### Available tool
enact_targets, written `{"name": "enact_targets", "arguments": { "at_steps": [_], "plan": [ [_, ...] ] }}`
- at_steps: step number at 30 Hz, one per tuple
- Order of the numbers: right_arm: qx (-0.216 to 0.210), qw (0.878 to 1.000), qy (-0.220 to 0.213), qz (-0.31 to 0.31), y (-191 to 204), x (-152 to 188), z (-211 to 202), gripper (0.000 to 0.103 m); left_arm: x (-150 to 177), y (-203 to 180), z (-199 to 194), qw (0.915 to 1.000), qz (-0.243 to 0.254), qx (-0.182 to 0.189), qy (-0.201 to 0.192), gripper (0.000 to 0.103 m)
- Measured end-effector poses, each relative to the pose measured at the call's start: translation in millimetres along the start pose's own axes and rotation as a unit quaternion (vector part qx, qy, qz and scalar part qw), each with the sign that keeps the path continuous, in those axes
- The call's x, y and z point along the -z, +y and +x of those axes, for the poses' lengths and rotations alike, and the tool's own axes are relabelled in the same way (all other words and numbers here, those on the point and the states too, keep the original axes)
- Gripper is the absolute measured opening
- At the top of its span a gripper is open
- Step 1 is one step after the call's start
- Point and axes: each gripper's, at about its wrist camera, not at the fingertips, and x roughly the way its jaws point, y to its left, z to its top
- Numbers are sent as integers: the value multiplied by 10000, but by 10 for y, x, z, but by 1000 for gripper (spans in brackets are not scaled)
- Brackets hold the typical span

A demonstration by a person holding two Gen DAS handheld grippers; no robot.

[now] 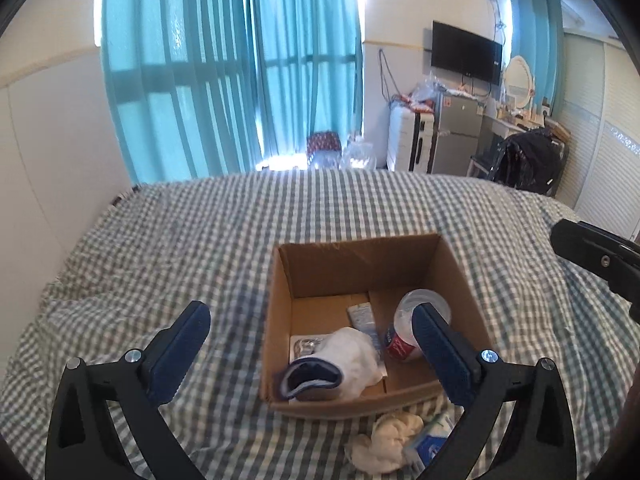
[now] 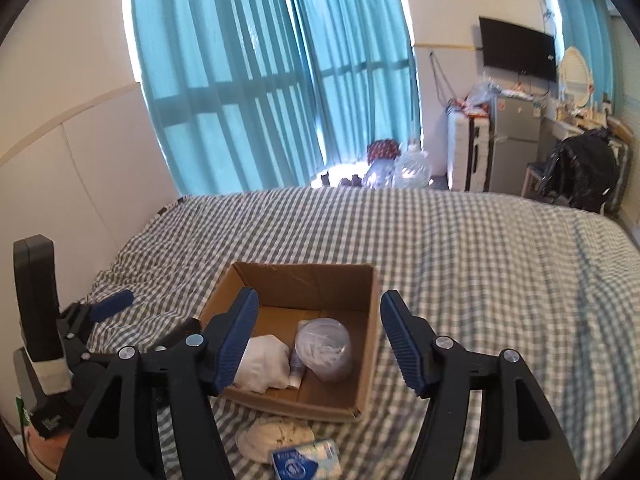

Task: Organize objects
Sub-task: 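Grasp the white bunny toy with the right tool while the left tool grasps the Vinda tissue pack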

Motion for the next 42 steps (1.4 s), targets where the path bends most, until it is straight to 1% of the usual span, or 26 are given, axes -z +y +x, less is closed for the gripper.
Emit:
{"name": "enact_targets", "arguments": {
  "at_steps": [2, 4, 8, 10, 12, 14, 16, 19, 23, 25, 30, 34, 38, 42],
  "plan": [
    [30, 10000, -78, -5, 11, 2, -199, 65, 15, 24, -172, 10000, -55, 26, -58, 103],
    [104, 9998, -182, -49, 44, 36, -446, 70, 63, 56, -365, 9998, -140, 65, -119, 103],
    [257, 9990, -347, -127, 120, 158, -803, 79, 204, 131, -659, 9992, -319, 72, -222, 103],
    [341, 9984, -424, -167, 156, 248, -963, 86, 311, 156, -787, 9988, -408, 75, -253, 103],
    [425, 9979, -448, -218, 191, 350, -1064, 89, 451, 183, -881, 9984, -489, 69, -277, 103],
    [467, 9976, -441, -250, 213, 492, -1124, 90, 577, 206, -936, 9982, -513, 61, -304, 103],
    [519, 9975, -391, -273, 241, 635, -1109, 91, 722, 208, -951, 9982, -510, -25, -299, 103],
    [583, 9972, -225, -411, 295, 897, -996, 91, 973, 187, -910, 9985, -483, -87, -222, 103],
    [645, 9961, -35, -603, 374, 1274, -789, 91, 1342, 202, -713, 9978, -643, -186, -3, 103],
    [574, 9955, 236, -719, 407, 1508, -592, 91, 1515, 219, -584, 9970, -728, -226, 133, 103],
    [378, 9924, 850, -803, 409, 1942, -172, 91, 1875, 263, -275, 9954, -751, -343, 495, 103],
    [210, 9881, 1278, -836, 449, 2192, 157, 91, 1978, 272, -126, 9947, -681, -453, 617, 103],
    [92, 9850, 1504, -837, 449, 2281, 378, 91, 1998, 253, -44, 9946, -620, -474, 684, 103],
    [-188, 9838, 1657, -654, 412, 2340, 512, 91, 2018, 238, 37, 9940, -553, -533, 784, 103]
  ]
}}
